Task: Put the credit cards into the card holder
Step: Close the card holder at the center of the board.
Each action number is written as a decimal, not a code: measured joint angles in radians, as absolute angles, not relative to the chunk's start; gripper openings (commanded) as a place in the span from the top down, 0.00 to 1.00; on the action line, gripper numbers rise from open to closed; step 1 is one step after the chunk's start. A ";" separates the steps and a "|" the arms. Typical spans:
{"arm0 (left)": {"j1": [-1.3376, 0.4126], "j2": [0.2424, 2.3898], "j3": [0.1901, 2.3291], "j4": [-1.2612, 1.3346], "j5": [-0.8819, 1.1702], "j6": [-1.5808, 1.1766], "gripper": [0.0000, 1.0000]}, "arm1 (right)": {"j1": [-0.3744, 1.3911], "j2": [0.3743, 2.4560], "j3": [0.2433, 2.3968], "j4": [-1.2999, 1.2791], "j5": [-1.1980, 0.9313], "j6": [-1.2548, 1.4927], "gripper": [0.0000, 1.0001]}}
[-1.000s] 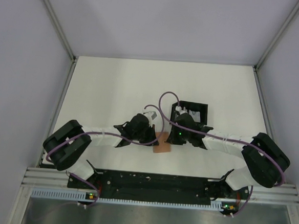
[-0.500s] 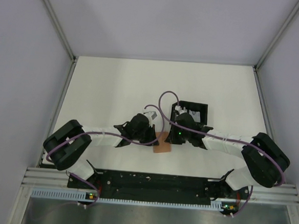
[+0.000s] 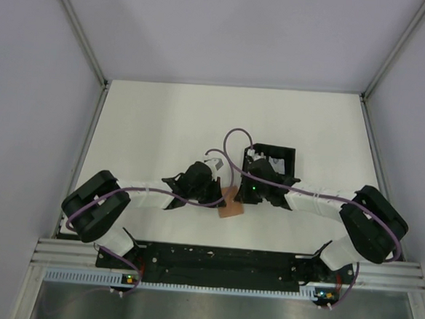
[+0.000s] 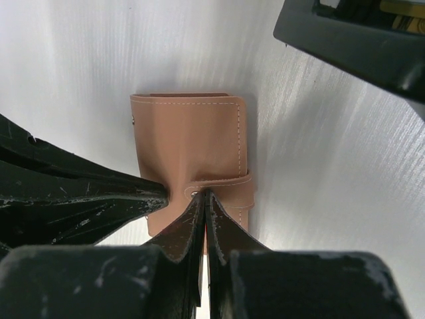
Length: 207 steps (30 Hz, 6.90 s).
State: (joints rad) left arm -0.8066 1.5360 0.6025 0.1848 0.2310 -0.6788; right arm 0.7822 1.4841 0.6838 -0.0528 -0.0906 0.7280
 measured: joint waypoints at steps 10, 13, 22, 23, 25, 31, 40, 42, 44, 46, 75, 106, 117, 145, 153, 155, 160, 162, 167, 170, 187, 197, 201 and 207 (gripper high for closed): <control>-0.807 1.547 0.607 0.199 0.240 -0.677 1.00 | 0.782 1.571 0.809 -0.156 -0.084 0.699 0.99; -0.807 1.547 0.607 0.200 0.242 -0.675 1.00 | 0.782 1.587 0.832 -0.175 -0.080 0.693 0.98; -0.807 1.548 0.607 0.204 0.241 -0.674 1.00 | 0.781 1.633 0.898 -0.233 -0.084 0.679 0.96; -0.807 1.550 0.607 0.207 0.241 -0.674 1.00 | 0.781 1.639 0.905 -0.238 -0.084 0.678 0.95; -0.807 1.551 0.607 0.209 0.241 -0.675 1.00 | 0.781 1.647 0.918 -0.253 -0.084 0.675 0.94; -0.807 1.554 0.604 0.222 0.239 -0.683 1.00 | 0.785 1.674 0.955 -0.285 -0.080 0.672 0.92; -0.807 1.554 0.590 0.249 0.233 -0.704 1.00 | 0.794 1.686 0.970 -0.299 -0.071 0.682 0.91; -0.807 1.554 0.584 0.260 0.229 -0.710 1.00 | 0.794 1.685 0.966 -0.287 -0.072 0.693 0.91; -0.808 1.552 0.577 0.270 0.223 -0.717 1.00 | 0.794 1.679 0.947 -0.254 -0.074 0.710 0.91; -0.809 1.546 0.568 0.281 0.212 -0.725 1.00 | 0.795 1.665 0.916 -0.216 -0.073 0.731 0.91; -0.815 1.398 0.477 0.135 0.110 -0.752 0.92 | 0.776 1.596 0.778 -0.071 -0.026 0.620 0.68; -0.799 1.319 0.455 0.101 -0.049 -0.848 0.56 | 0.986 1.455 0.544 0.106 0.103 0.990 0.73; -0.796 1.365 0.432 0.224 0.030 -0.845 0.65 | 0.986 1.454 0.550 0.093 0.104 0.989 0.71; -0.796 1.424 0.455 0.278 0.010 -0.854 0.62 | 0.940 1.235 0.557 -0.127 0.190 0.909 0.66; -0.796 1.407 0.455 0.257 0.041 -0.826 0.62 | 0.917 1.295 0.597 -0.142 0.187 0.863 0.74; -0.796 1.403 0.455 0.251 0.047 -0.818 0.64 | 0.908 1.295 0.608 -0.140 0.186 0.856 0.75; -0.798 1.401 0.455 0.234 0.060 -0.797 0.73 | 0.865 1.295 0.611 -0.138 0.182 0.844 0.78; -0.798 1.401 0.456 0.230 0.064 -0.783 0.73 | 0.852 1.295 0.611 -0.138 0.179 0.837 0.78; -0.800 1.401 0.457 0.231 0.071 -0.756 0.63 | 0.843 1.296 0.611 -0.138 0.166 0.829 0.78; -0.806 1.398 0.462 0.228 0.074 -0.743 0.64 | 0.842 1.296 0.611 -0.137 0.160 0.829 0.78; -0.809 1.377 0.566 0.170 0.060 -0.669 0.97 | 0.841 1.299 0.611 -0.134 0.152 0.821 0.78; -0.821 1.485 0.555 0.250 0.105 -0.693 1.00 | 0.835 1.310 0.611 -0.120 0.135 0.818 0.79; -0.822 1.489 0.540 0.289 0.109 -0.709 1.00 | 0.835 1.320 0.611 -0.117 0.128 0.818 0.79; -0.829 1.489 0.535 0.307 0.112 -0.714 1.00 | 0.835 1.324 0.611 -0.112 0.120 0.818 0.79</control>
